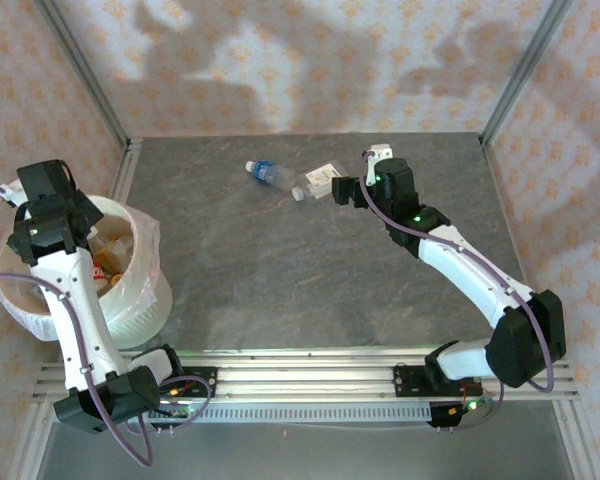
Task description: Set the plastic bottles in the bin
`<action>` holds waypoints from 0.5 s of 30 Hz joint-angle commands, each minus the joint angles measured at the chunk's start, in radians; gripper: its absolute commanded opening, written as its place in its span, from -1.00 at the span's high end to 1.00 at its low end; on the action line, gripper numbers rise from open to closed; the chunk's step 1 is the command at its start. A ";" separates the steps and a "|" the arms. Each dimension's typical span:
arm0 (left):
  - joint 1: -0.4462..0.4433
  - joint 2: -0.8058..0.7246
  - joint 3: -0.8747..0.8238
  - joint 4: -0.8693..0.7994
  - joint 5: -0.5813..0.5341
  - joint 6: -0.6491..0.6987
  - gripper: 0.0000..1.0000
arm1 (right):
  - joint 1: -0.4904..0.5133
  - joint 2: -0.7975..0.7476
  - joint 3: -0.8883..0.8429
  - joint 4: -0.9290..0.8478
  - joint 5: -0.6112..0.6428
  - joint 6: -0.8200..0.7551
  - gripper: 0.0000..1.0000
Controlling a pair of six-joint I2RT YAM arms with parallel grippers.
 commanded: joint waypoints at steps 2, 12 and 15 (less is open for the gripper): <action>0.005 -0.036 0.050 0.004 0.155 -0.034 -0.99 | 0.006 0.004 0.021 -0.011 0.023 0.011 -0.99; -0.092 -0.057 0.079 0.087 0.481 -0.192 -0.99 | 0.006 0.019 0.072 -0.089 0.090 0.164 -0.98; -0.214 -0.048 0.083 0.150 0.492 -0.244 -0.99 | 0.002 0.008 0.060 -0.093 0.114 0.206 -0.98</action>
